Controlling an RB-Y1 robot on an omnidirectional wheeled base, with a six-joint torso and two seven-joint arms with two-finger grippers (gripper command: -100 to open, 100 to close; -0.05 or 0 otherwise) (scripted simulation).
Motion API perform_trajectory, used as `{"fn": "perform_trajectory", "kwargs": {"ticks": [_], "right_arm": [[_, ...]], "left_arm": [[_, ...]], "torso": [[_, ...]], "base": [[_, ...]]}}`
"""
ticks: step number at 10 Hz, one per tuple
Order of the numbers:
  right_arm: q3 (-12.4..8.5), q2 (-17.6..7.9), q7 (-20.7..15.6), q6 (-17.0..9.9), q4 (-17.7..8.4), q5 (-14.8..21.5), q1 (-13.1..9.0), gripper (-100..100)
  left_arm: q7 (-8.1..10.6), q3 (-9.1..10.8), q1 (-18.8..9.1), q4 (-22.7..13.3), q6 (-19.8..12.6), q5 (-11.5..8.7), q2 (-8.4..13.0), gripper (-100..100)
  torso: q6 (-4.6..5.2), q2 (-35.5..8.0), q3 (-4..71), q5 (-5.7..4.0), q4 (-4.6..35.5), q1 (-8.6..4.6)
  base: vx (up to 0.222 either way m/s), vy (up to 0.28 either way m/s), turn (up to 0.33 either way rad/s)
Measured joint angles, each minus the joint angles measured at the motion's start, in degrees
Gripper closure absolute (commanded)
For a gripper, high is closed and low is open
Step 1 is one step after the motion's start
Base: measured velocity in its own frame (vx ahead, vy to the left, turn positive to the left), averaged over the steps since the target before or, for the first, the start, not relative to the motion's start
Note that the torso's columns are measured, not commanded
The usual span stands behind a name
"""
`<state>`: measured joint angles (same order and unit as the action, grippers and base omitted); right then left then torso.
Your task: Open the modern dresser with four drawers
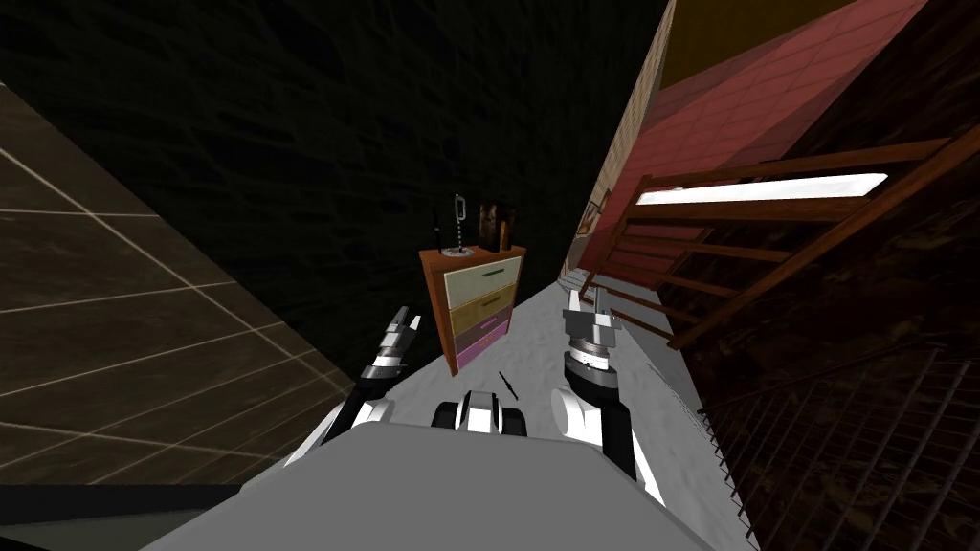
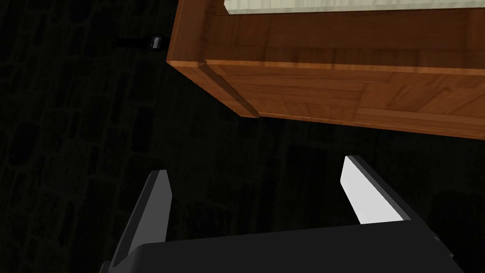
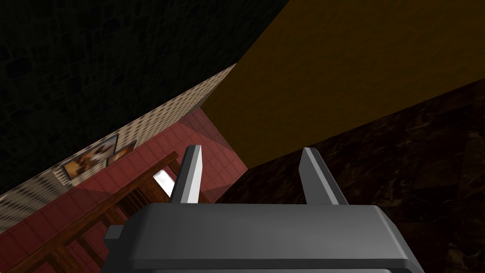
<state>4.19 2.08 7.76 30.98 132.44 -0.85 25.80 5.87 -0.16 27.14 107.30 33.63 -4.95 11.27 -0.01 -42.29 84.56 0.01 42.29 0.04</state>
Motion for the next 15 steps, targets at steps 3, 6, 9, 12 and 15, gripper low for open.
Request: {"fn": "perform_trajectory", "kwargs": {"ticks": [3, 6, 9, 12, 15], "right_arm": [[0.00, 0.00, 0.00, 0.00, 0.00, 0.00, 0.00, 0], [0.00, 0.00, 0.00, 0.00, 0.00, 0.00, 0.00, 0], [0.00, 0.00, 0.00, 0.00, 0.01, 0.00, 0.00, 0], [0.00, 0.00, 0.00, 0.00, 0.00, 0.00, 0.00, 0], [0.01, 0.01, 0.00, 0.00, 0.01, 0.00, 0.00, 0]], "left_arm": [[-0.37, 0.44, -0.19, -4.00, 2.11, 0.38, 0.10, -100], [-0.71, 1.08, -0.85, -9.22, 4.66, 0.72, 0.18, -100], [-0.95, 2.07, -1.34, -14.17, 7.22, 0.99, 0.27, -100], [-1.26, 2.77, -1.66, -18.98, 9.53, 1.30, -0.07, -100], [-1.51, 3.79, -2.43, -24.34, 11.93, 1.59, -0.67, -100]], "torso": [[0.01, 0.16, 0.10, -0.03, -0.04, -0.10], [0.01, 0.07, 0.04, -0.05, -0.02, -0.17], [0.01, -0.09, -0.03, 0.01, 0.01, 0.09], [0.00, -0.09, -0.03, -0.01, 0.01, 0.00], [0.01, 0.11, 0.08, -0.07, -0.04, -0.18]], "base": [[0.126, -0.086, 0.023], [0.145, -0.134, 0.031], [0.147, -0.124, 0.025], [0.120, -0.100, 0.025], [0.136, -0.144, 0.032]]}}
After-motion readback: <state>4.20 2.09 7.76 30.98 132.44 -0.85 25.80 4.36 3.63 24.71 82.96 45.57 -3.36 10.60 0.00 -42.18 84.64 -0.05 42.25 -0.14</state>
